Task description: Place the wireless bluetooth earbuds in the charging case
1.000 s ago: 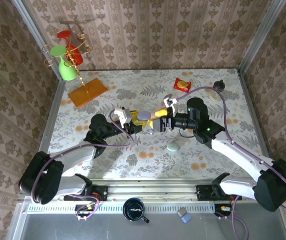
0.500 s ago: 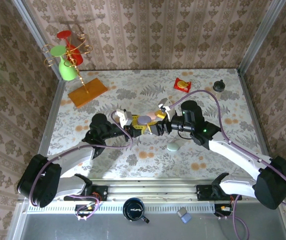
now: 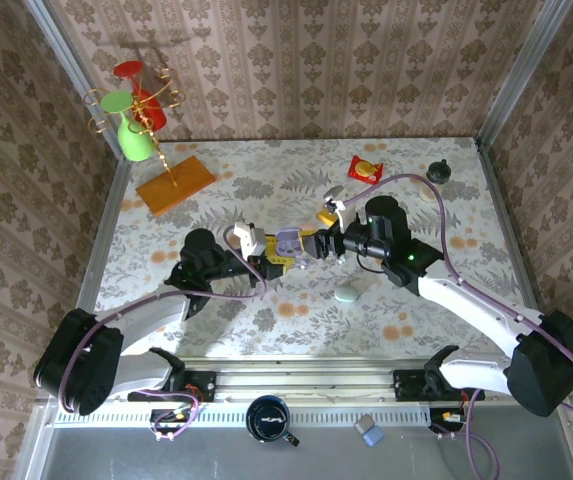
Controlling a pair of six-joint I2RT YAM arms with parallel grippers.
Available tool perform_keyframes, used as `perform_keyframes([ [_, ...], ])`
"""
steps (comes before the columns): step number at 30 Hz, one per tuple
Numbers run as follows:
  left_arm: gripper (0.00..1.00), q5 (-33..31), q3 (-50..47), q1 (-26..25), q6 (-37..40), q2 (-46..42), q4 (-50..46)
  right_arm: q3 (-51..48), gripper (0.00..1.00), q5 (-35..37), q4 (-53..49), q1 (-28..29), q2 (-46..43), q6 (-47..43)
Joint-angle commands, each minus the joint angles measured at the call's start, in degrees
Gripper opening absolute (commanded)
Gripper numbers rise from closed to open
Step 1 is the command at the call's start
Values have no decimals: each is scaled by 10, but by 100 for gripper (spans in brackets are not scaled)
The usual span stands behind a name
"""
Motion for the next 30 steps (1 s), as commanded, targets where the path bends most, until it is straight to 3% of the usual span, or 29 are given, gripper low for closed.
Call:
perform_keyframes([
  [1, 30, 16, -3, -2, 14, -14, 18, 22, 74, 8, 10, -4, 2, 16],
  [7, 29, -37, -19, 3, 15, -19, 41, 3, 75, -39, 31, -14, -25, 41],
  [11, 29, -53, -26, 19, 1, -16, 71, -29, 76, -59, 88, -29, -55, 120],
  [16, 29, -61, -49, 46, -29, -8, 137, -81, 74, -47, 158, -88, -47, 277],
  [24, 29, -42, -56, 60, -55, -3, 175, -15, 68, -66, -46, -119, 106, 330],
  [30, 29, -41, -55, 59, -59, -1, 169, 29, 65, -131, -47, -106, 236, 341],
])
